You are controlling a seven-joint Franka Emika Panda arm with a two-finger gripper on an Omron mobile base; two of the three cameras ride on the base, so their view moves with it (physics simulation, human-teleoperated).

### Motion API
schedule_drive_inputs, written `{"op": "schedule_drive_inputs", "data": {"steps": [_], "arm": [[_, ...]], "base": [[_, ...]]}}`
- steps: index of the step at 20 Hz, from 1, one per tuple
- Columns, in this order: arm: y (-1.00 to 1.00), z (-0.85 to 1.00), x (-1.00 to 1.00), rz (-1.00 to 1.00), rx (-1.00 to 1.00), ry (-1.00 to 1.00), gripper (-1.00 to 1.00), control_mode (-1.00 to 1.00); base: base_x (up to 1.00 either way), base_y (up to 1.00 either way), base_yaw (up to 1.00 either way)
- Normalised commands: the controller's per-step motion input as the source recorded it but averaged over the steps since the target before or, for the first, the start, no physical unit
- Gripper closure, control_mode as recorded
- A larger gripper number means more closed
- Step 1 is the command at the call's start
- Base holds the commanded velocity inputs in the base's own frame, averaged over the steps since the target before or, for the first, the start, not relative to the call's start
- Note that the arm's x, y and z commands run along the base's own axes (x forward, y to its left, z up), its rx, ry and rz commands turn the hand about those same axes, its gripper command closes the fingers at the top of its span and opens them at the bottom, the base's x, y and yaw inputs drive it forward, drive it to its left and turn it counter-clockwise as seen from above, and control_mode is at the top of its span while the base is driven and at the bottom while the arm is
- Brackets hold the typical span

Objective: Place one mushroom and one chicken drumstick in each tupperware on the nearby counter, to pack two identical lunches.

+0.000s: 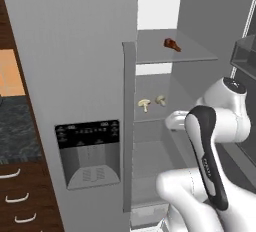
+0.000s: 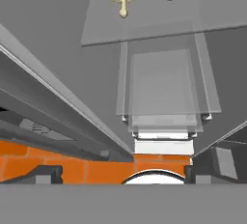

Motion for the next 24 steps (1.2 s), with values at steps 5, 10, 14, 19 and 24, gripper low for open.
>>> {"op": "schedule_drive_inputs", "data": {"steps": [5,10,14,19,24], "arm": [[-0.25,-0.21,0.73,0.11,-0.03,-0.1,-1.0,-1.0],[-0.28,0.0,0.67,0.05,-0.05,0.01,-1.0,-1.0],[-0.14,-0.04,0.89,0.0,-0.02,0.02,-1.0,-1.0],[-0.1,-0.28,0.94,-0.01,-0.02,0.0,-1.0,-1.0],[-0.03,-0.21,0.89,-0.04,-0.05,0.05,-1.0,-1.0]], "base": [[0.0,0.0,0.0],[0.0,0.0,0.0],[0.0,0.0,0.0],[0.0,0.0,0.0],[0.0,0.0,0.0]]}}
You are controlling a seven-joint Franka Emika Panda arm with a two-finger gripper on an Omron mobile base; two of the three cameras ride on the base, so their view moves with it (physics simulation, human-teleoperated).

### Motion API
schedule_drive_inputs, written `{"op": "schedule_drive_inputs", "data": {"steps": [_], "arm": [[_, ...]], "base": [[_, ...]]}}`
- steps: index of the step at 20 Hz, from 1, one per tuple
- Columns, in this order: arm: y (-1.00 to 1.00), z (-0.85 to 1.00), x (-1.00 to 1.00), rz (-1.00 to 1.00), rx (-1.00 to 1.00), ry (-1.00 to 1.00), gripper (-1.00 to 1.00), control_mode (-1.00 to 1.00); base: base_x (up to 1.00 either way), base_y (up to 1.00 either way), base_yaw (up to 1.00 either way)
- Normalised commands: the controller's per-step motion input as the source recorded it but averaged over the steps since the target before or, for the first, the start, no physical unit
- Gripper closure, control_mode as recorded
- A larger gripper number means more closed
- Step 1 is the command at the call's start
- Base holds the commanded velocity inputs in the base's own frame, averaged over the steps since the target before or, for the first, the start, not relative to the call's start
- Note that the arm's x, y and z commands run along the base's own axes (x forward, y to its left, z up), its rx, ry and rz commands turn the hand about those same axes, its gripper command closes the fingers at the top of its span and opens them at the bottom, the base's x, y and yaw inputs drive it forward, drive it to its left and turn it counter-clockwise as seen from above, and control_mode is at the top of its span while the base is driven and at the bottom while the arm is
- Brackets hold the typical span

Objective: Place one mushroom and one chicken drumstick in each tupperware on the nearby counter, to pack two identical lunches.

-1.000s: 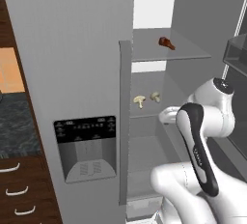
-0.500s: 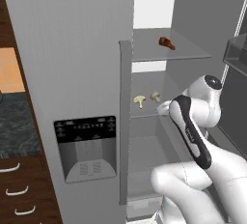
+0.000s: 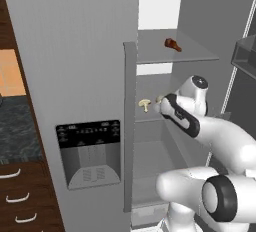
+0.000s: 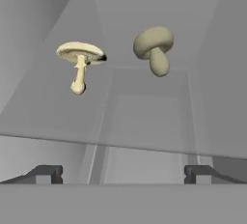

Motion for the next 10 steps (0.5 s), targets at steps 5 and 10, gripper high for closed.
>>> {"op": "schedule_drive_inputs", "data": {"steps": [5,10], "arm": [[-0.14,-0.14,0.82,-0.02,-0.03,0.06,-1.0,-1.0],[-0.18,-0.21,0.73,0.0,-0.01,0.01,-1.0,-1.0]], "base": [[0.0,0.0,0.0],[0.0,0.0,0.0]]}}
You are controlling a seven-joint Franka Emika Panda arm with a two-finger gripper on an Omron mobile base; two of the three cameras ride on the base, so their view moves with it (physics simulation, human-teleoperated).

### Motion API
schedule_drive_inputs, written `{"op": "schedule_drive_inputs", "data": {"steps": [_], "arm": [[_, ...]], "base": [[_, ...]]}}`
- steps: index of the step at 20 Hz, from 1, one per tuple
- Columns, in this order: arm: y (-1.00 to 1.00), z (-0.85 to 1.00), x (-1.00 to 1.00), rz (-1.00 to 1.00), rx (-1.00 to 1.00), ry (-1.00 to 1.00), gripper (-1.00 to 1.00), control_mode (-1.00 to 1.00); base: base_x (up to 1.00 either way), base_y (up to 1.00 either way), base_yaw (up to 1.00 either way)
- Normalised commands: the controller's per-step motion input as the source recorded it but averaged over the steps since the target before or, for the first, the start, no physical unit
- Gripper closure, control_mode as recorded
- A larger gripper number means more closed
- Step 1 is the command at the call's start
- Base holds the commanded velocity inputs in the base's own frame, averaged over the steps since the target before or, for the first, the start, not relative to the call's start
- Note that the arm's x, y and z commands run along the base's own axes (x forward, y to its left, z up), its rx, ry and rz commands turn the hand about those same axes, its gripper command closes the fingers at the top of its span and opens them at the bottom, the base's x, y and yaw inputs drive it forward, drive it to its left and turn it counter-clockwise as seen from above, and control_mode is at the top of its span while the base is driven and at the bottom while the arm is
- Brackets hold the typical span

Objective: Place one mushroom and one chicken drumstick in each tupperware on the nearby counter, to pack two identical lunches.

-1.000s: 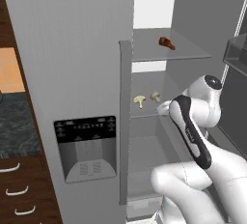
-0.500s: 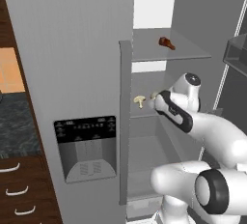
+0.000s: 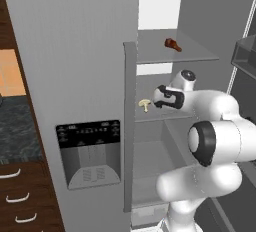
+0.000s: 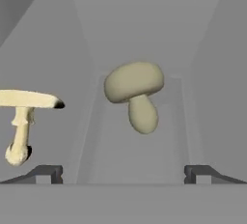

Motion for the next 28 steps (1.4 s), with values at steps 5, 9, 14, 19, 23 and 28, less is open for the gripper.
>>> {"op": "schedule_drive_inputs", "data": {"steps": [5,9,14,19,23,28], "arm": [[0.0,-0.25,0.58,0.0,0.0,0.0,-1.0,-1.0],[-0.01,-0.36,0.59,0.0,0.0,0.0,-1.0,-1.0],[-0.04,-0.37,0.54,0.0,0.0,0.0,-1.0,-1.0],[-0.01,-0.87,-0.39,-0.02,-0.06,0.14,1.0,-1.0],[0.0,-0.96,-0.49,-0.06,-0.07,0.11,1.0,-1.0],[0.0,-0.37,-0.92,-0.11,-0.01,-0.16,1.0,-1.0]], "base": [[0.0,0.0,0.0],[0.0,0.0,0.0],[0.0,0.0,0.0],[0.0,0.0,0.0],[0.0,0.0,0.0],[0.0,0.0,0.0]]}}
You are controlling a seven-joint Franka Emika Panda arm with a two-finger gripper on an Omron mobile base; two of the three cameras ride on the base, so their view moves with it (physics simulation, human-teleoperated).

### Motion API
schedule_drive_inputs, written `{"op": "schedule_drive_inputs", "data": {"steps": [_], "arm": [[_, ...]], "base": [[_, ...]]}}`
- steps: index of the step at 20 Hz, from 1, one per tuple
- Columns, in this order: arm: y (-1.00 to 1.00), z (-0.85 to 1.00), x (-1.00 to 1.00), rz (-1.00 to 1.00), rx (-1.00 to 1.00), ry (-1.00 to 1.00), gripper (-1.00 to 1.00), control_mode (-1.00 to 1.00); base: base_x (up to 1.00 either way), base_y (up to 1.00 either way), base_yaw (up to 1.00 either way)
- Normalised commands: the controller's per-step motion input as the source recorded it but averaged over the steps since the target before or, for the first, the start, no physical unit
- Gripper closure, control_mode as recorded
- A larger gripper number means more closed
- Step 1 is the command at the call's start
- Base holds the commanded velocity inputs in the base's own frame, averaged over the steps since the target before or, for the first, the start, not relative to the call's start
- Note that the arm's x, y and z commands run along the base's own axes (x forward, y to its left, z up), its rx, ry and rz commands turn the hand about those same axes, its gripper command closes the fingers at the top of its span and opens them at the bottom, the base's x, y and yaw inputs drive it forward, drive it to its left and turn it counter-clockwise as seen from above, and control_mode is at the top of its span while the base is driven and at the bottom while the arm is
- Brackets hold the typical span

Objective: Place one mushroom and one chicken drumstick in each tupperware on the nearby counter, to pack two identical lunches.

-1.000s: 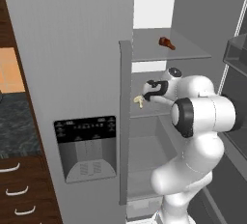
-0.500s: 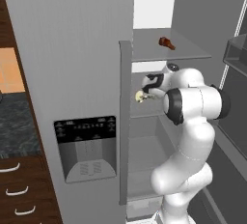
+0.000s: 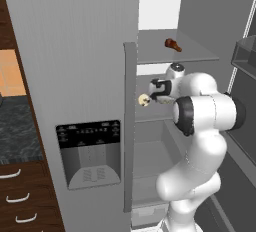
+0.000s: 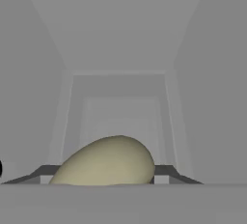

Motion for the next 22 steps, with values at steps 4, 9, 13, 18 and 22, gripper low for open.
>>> {"op": "schedule_drive_inputs", "data": {"steps": [4,9,13,18,22], "arm": [[0.03,0.0,-1.0,-0.03,0.0,-0.18,1.0,-1.0],[0.09,0.61,-1.0,0.0,-0.02,-0.16,1.0,-1.0],[0.27,1.0,-1.0,0.0,-0.11,-0.03,1.0,-1.0],[0.05,1.0,-1.0,0.0,-0.07,0.03,1.0,-1.0],[0.0,0.75,-1.0,0.0,0.0,0.01,1.0,-1.0]], "base": [[0.0,0.0,0.0],[0.0,0.0,0.0],[0.0,0.0,0.0],[0.0,0.0,0.0],[0.0,0.0,0.0]]}}
